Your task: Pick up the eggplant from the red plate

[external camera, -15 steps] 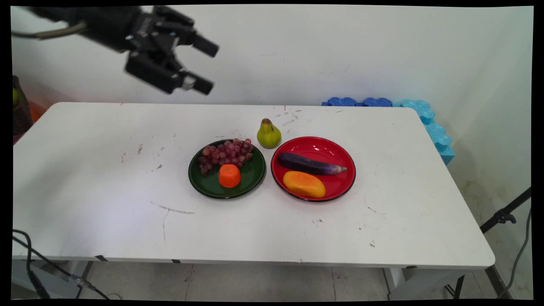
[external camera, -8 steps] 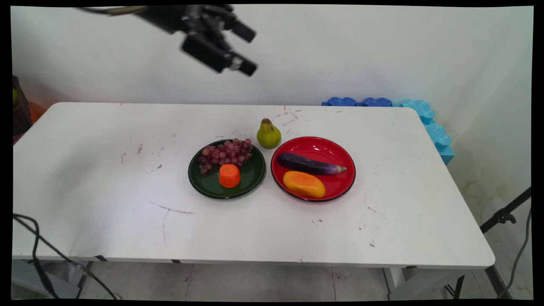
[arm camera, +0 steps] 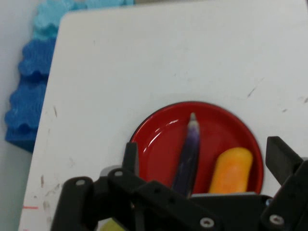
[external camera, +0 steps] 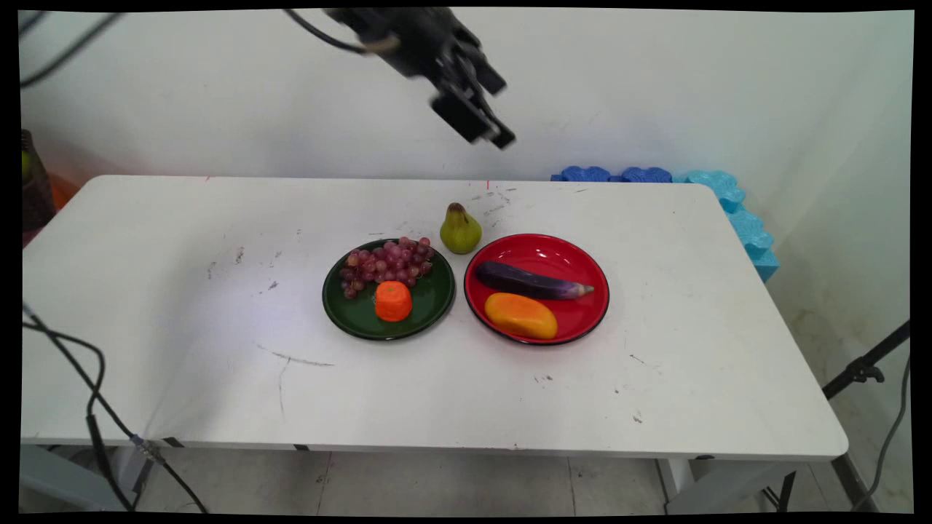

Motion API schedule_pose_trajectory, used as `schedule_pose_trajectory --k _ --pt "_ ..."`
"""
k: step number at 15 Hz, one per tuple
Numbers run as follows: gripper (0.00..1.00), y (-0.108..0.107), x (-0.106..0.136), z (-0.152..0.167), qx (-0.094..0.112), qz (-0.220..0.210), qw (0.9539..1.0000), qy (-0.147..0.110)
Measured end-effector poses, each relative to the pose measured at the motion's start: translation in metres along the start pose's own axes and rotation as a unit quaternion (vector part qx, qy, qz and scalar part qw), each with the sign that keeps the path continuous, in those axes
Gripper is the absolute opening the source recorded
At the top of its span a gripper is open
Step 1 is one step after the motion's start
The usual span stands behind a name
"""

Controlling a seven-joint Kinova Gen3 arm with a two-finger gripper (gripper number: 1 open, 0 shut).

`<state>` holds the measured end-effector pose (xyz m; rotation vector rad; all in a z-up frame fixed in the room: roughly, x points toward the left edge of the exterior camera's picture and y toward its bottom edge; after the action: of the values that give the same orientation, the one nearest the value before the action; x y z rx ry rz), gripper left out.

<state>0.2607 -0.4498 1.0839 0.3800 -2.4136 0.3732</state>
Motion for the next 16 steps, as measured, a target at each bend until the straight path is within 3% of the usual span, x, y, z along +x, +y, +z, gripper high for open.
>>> schedule_pose_trajectory --k 7,12,16 --pt "1.00 -0.020 0.010 0.102 -0.003 0.004 0.9970 -0.077" --pt "1.00 -0.022 0.004 0.168 -0.018 0.003 0.9931 -0.116" --pt "1.00 -0.019 -0.002 0.202 -0.029 -0.001 0.9900 -0.138"
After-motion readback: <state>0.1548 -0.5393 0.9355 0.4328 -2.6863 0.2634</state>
